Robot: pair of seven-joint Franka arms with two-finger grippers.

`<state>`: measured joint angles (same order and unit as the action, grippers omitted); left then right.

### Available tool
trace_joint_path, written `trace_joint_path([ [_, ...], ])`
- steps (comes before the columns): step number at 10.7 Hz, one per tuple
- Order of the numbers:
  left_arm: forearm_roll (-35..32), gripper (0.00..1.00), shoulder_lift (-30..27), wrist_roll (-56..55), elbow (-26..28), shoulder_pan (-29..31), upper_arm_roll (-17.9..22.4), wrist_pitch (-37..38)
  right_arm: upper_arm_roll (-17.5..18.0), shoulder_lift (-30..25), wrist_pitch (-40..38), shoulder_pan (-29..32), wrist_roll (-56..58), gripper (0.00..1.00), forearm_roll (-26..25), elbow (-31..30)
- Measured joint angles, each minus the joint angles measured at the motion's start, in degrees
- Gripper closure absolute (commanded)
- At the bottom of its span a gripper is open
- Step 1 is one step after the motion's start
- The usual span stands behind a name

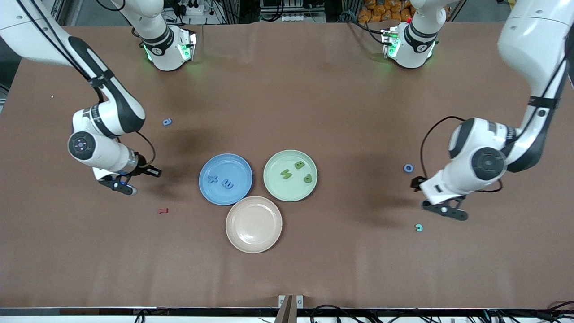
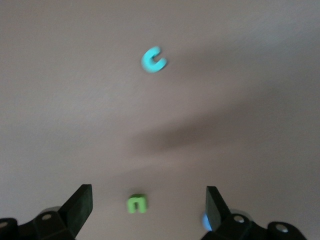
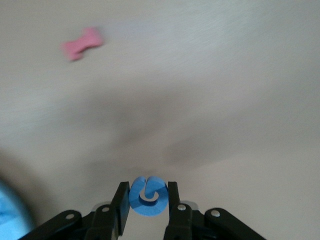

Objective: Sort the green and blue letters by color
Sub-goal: 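Release the G with the right gripper while the left gripper reaches the n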

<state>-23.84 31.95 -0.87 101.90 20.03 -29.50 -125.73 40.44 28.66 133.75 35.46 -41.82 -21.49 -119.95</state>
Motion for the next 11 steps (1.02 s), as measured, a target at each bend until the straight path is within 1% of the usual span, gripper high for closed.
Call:
trace_joint_path([
  [1, 0.0, 0.13, -0.1, 2.6, 3.2, 3.7, -0.3, -3.4, 2.8, 0.0, -1.9, -0.2, -4.1, 1.00, 2.2, 1.2],
  [2, 0.0, 0.16, 0.0, 4.0, 6.2, 6.3, -0.3, -6.3, 5.0, -0.1, -3.9, -1.1, -7.9, 1.00, 4.9, 2.7],
  [3, 0.0, 0.19, 0.0, 4.4, 8.4, 7.8, -0.3, -8.0, 6.1, -0.1, -5.2, -3.1, -11.8, 1.00, 7.2, 4.3],
  [5, 0.0, 0.23, 0.1, 4.4, 10.1, 8.6, -0.4, -8.5, 6.4, 0.0, -5.6, -9.1, -21.1, 1.00, 9.0, 7.3],
  [6, 0.0, 0.27, 0.1, 4.4, 10.3, 8.7, -0.4, -8.6, 6.4, 0.1, -5.7, -11.9, -25.5, 0.40, 9.1, 8.5],
  [7, 0.0, 0.28, 0.2, 4.4, 10.4, 9.0, -0.4, -8.6, 6.3, 0.4, -5.8, -13.7, -28.9, 0.06, 9.2, 9.5],
  [8, 0.0, 0.28, 0.4, 4.4, 10.4, 9.2, -0.4, -8.6, 6.3, 0.9, -5.9, -14.5, -30.4, 0.00, 9.2, 10.1],
  [11, 0.0, 0.32, 1.7, 4.1, 10.5, 9.3, -0.4, -8.8, 5.3, 2.2, -6.0, -15.7, -31.8, 0.00, 8.8, 10.5],
])
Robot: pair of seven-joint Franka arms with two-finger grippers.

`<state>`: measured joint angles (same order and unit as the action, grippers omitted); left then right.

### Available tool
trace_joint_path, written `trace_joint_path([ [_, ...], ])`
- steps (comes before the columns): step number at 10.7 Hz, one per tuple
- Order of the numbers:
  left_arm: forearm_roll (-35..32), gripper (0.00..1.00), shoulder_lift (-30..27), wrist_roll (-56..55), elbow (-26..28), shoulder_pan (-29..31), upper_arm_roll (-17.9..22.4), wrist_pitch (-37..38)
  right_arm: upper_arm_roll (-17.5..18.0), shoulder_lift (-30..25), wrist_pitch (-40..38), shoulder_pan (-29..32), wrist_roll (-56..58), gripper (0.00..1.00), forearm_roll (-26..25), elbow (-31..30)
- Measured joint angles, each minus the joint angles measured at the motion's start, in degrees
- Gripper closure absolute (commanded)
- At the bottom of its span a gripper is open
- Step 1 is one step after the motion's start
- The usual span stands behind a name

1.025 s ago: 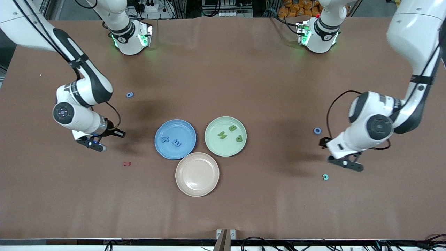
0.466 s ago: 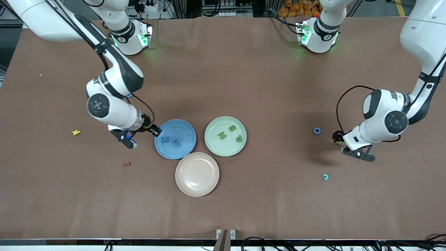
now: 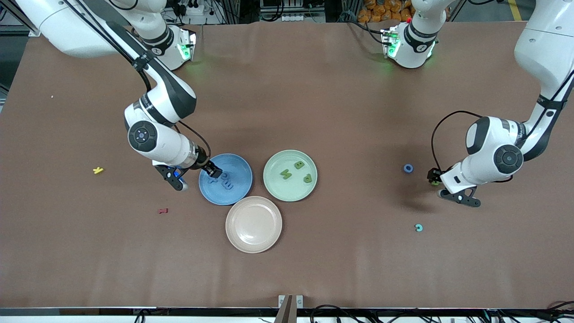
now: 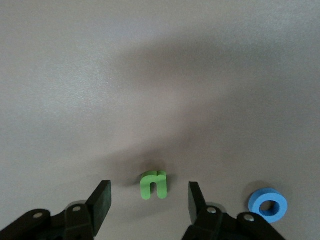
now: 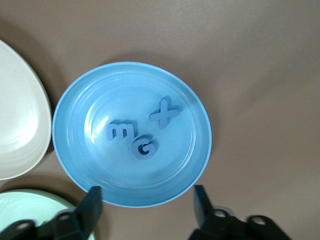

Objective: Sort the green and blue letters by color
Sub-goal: 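Release the G with the right gripper while the left gripper reaches the n, then drop the n with the left gripper while the right gripper reaches the a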

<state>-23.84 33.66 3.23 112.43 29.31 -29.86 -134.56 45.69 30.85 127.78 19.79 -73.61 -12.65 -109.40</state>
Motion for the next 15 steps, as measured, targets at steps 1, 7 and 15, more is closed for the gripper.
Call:
trace_joint_path([
  [1, 0.0, 0.32, 0.4, -0.1, 0.0, 0.0, 0.0, -0.1, -0.2, 0.2, -0.8, -0.1, 0.0, 0.00, -2.2, -0.1],
  [7, -8.5, 0.37, 2.0, -7.9, 0.1, 0.0, -0.2, -0.3, 8.0, -1.2, -2.3, 12.9, 7.6, 0.00, -8.3, -11.3],
  [15, -8.5, 1.00, 2.3, -8.7, -0.1, 0.1, -0.7, -0.3, 21.0, -3.6, 6.4, 31.2, 8.4, 0.00, -18.4, -26.7],
])
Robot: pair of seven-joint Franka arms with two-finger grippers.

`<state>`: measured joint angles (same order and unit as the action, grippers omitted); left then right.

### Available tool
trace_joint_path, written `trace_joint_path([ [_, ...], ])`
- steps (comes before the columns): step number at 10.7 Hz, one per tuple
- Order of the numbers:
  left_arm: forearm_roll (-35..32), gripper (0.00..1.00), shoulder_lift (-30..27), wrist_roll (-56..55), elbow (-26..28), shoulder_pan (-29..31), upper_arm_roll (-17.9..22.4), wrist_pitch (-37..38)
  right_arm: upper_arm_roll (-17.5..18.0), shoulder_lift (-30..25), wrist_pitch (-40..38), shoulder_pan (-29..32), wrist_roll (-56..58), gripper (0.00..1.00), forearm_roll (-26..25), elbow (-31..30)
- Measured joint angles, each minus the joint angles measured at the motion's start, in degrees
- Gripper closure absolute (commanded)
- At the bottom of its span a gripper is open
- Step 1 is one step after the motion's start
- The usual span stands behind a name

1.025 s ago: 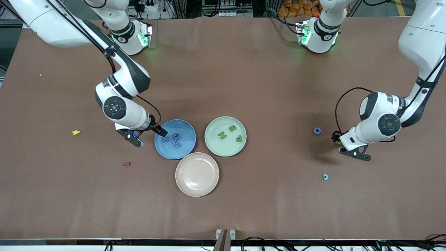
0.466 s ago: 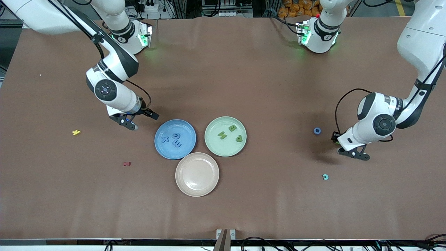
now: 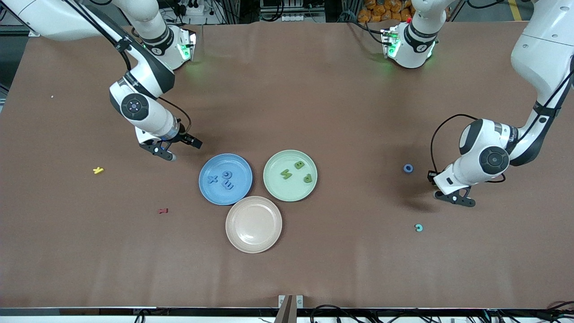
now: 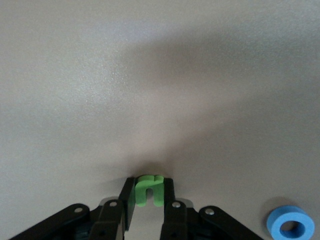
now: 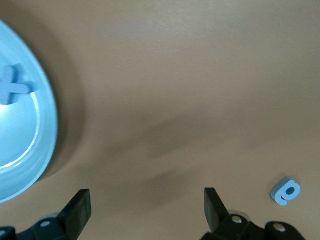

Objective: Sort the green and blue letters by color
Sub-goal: 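Drop the n with the left gripper while the right gripper reaches the a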

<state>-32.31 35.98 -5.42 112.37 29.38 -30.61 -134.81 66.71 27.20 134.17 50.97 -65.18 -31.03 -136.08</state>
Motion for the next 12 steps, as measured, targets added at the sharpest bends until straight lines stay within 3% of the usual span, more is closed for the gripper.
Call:
trace_joint_path([
  [3, 0.0, 1.00, 0.1, -2.5, -0.7, 0.1, -1.3, 0.1, 0.5, -0.3, -0.1, 0.0, 6.5, 0.00, -0.3, 0.7],
  [7, 5.4, 1.00, -0.2, -4.0, -8.6, -1.6, -11.7, 9.5, 0.5, -0.5, -4.9, -0.1, 13.8, 0.00, -0.5, 4.3],
  [9, 8.6, 1.00, -0.3, -7.1, -15.0, -8.4, -12.7, 15.6, 0.2, -0.5, -7.9, -1.6, 16.5, 0.00, -0.5, 5.7],
  [12, 9.5, 1.00, 0.2, -20.6, -18.8, -19.7, -12.4, 17.9, -5.7, -0.6, -11.6, -10.2, 16.5, 0.00, -0.5, 9.5],
])
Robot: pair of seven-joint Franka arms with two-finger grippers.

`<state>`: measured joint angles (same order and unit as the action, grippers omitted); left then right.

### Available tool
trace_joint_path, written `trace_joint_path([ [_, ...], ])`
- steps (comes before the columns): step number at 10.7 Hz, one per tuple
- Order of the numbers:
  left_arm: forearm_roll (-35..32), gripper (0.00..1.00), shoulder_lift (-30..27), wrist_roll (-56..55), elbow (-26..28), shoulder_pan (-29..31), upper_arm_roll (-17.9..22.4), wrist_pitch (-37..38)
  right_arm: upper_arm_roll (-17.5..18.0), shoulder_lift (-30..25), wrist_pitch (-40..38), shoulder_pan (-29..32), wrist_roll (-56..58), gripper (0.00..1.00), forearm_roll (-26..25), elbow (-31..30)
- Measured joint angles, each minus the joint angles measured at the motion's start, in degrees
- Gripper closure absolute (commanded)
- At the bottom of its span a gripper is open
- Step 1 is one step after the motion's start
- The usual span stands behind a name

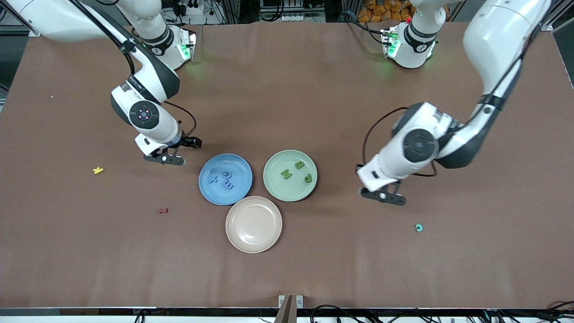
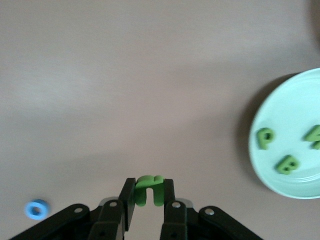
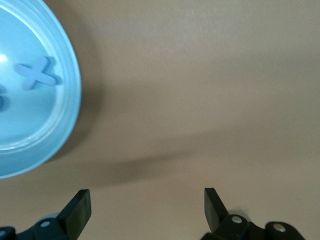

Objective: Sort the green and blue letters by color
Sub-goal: 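Drop the n with the left gripper while the right gripper reaches the a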

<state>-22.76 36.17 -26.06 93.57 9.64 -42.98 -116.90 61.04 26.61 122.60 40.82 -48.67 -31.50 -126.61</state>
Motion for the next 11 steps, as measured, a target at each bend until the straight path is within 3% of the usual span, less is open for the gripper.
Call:
trace_joint_path([
  [3, 0.1, 1.00, 2.2, -13.6, -2.4, -10.3, 2.2, -0.7, -5.3, 0.0, -3.3, -7.0, 1.2, 0.00, 1.3, 6.8],
  [6, 0.1, 1.00, 5.9, -25.6, -6.9, -22.7, 8.8, -6.1, -18.9, -0.5, -4.6, -17.5, 11.5, 0.00, 9.2, 12.5],
  [7, 0.1, 0.38, 7.3, -28.5, -7.8, -26.1, 11.0, -9.0, -24.8, -1.1, -4.6, -21.6, 15.6, 0.00, 11.8, 13.3],
  [8, 0.1, 0.00, 8.5, -30.3, -8.4, -28.7, 13.0, -11.5, -30.6, -2.2, -4.6, -25.7, 19.7, 0.00, 15.4, 13.4],
  [9, 0.1, 0.00, 9.2, -31.2, -8.7, -30.1, 14.1, -13.0, -35.6, -3.8, -4.5, -29.3, 24.1, 0.00, 18.9, 12.8],
  [11, 0.1, 0.00, 9.5, -31.9, -9.4, -30.5, 14.7, -13.8, -41.5, -8.9, -3.1, -33.0, 31.0, 0.00, 23.2, 8.1],
])
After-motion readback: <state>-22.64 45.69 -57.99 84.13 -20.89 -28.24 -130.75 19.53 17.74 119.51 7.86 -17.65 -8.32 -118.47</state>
